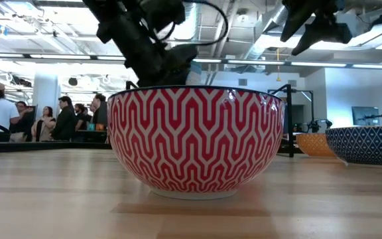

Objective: Place and stack bowls onto a shelf
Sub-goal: Stack the orange bowl on top of the green bowl on the shelf

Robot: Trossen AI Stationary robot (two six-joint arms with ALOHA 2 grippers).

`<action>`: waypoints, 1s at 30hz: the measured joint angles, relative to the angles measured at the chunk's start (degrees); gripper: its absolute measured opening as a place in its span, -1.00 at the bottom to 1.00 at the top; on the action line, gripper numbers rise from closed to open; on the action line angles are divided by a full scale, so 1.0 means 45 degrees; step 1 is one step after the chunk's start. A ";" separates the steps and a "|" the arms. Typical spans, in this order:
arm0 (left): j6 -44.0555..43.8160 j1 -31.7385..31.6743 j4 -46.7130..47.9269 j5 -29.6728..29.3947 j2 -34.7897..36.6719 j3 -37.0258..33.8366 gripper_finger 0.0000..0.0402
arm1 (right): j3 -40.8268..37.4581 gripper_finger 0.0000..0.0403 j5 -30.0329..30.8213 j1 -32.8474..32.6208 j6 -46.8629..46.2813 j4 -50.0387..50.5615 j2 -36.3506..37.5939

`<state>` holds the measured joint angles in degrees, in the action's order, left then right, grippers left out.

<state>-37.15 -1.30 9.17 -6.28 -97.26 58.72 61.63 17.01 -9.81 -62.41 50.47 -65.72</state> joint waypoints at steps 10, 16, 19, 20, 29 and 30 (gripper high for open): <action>0.0327 -0.0116 0.0253 0.0196 -0.0518 0.0000 -0.78 | 0.0015 -0.09 0.0283 -0.0415 -0.0848 0.0823 0.0445; 0.0885 -0.0364 0.0131 0.0451 -0.0518 0.0000 -0.98 | 0.0004 -0.16 0.0371 -0.0473 -0.1079 0.1061 0.0551; 0.1103 -0.0475 0.0102 0.0582 -0.0512 0.0000 -0.99 | 0.0004 -0.18 0.0371 -0.0515 -0.1174 0.1064 0.0556; 0.1178 -0.0520 0.0106 0.0648 -0.0498 0.0000 -0.99 | 0.0004 -0.18 0.0371 -0.0538 -0.1182 0.1065 0.0556; 0.2891 -0.0631 0.1084 0.1264 -0.0479 0.1334 -1.00 | 0.0004 -0.19 0.0599 -0.0648 -0.1502 0.1110 0.0556; 0.3273 -0.0631 0.1327 0.1272 -0.0474 0.1615 -1.00 | 0.0004 -0.19 0.0599 -0.0648 -0.1502 0.1110 0.0556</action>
<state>-22.42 -4.14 15.14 -0.56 -99.39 65.98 61.65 19.70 -12.73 -69.17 55.46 -63.22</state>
